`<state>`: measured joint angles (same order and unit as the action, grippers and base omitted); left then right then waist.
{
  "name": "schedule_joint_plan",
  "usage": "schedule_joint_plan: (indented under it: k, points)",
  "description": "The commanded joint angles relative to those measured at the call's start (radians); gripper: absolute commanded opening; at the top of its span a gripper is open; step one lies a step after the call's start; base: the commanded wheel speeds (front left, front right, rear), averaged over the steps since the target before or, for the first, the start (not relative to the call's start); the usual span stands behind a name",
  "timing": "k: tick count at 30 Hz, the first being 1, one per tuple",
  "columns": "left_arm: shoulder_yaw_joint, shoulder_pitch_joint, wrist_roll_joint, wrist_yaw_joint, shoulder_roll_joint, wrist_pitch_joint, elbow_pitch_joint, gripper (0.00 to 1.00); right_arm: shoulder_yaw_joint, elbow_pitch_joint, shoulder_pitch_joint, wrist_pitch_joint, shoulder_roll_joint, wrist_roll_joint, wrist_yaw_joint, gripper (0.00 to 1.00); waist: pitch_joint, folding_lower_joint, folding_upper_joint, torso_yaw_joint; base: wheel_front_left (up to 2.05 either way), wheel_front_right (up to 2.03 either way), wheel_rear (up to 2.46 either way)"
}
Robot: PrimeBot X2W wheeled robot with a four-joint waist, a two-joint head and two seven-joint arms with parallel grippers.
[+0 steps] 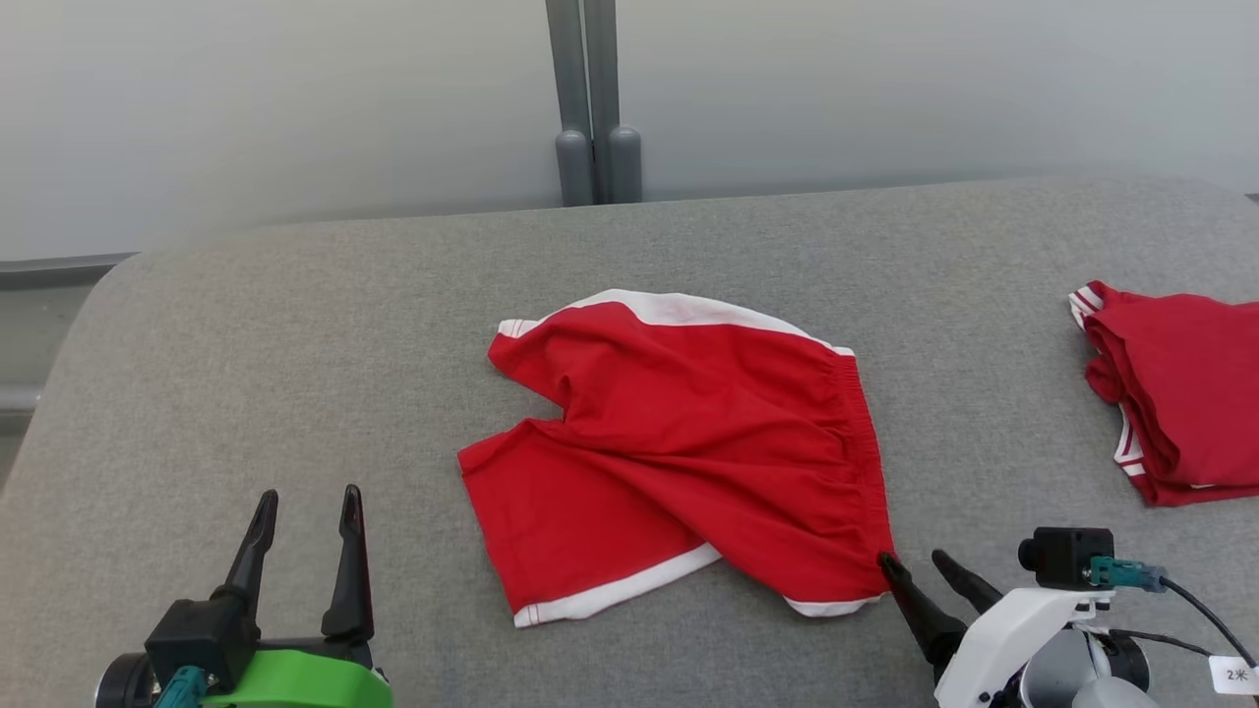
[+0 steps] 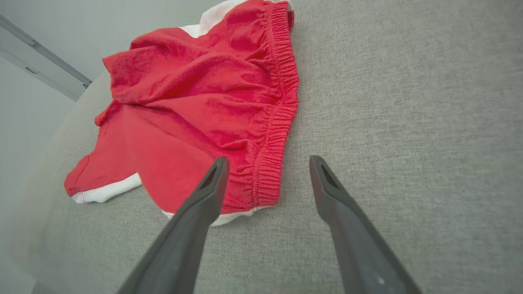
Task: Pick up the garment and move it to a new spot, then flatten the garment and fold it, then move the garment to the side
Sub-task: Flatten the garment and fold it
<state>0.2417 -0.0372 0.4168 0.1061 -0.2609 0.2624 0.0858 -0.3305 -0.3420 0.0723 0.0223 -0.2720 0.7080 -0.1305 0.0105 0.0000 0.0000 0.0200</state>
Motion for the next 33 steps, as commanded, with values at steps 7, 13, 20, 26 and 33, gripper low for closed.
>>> schedule_joint_plan:
  k: [7,13,20,26,33]
  points:
    - [-0.011,0.02,-0.018,-0.015,0.013,0.003,0.019,1.0,-0.011,-0.008,-0.006,0.092,-0.018,0.085,-0.001,1.0,0.013,0.0,0.0,0.044,0.0,0.0,0.0]
    - [-0.02,0.02,-0.025,-0.021,0.019,0.003,0.026,1.0,0.002,0.0,0.005,0.101,-0.038,0.1,-0.001,0.0,0.021,0.0,0.0,0.051,0.0,0.0,0.0]
    - [-0.026,0.031,-0.025,-0.028,0.023,0.003,0.031,1.0,0.051,0.021,0.041,0.107,-0.095,0.077,-0.001,0.0,0.043,0.0,0.0,0.042,0.0,0.0,0.0]
    - [-0.018,0.057,-0.026,-0.046,0.028,0.003,0.046,1.0,0.064,-0.002,0.1,0.123,-0.129,0.041,-0.001,0.11,0.079,0.0,0.0,0.047,0.0,0.0,0.0]
    - [-0.017,0.077,-0.023,-0.055,0.035,0.003,0.071,1.0,0.053,-0.056,0.123,0.139,-0.118,0.003,-0.001,1.0,0.087,0.0,0.0,0.062,0.0,0.0,0.0]
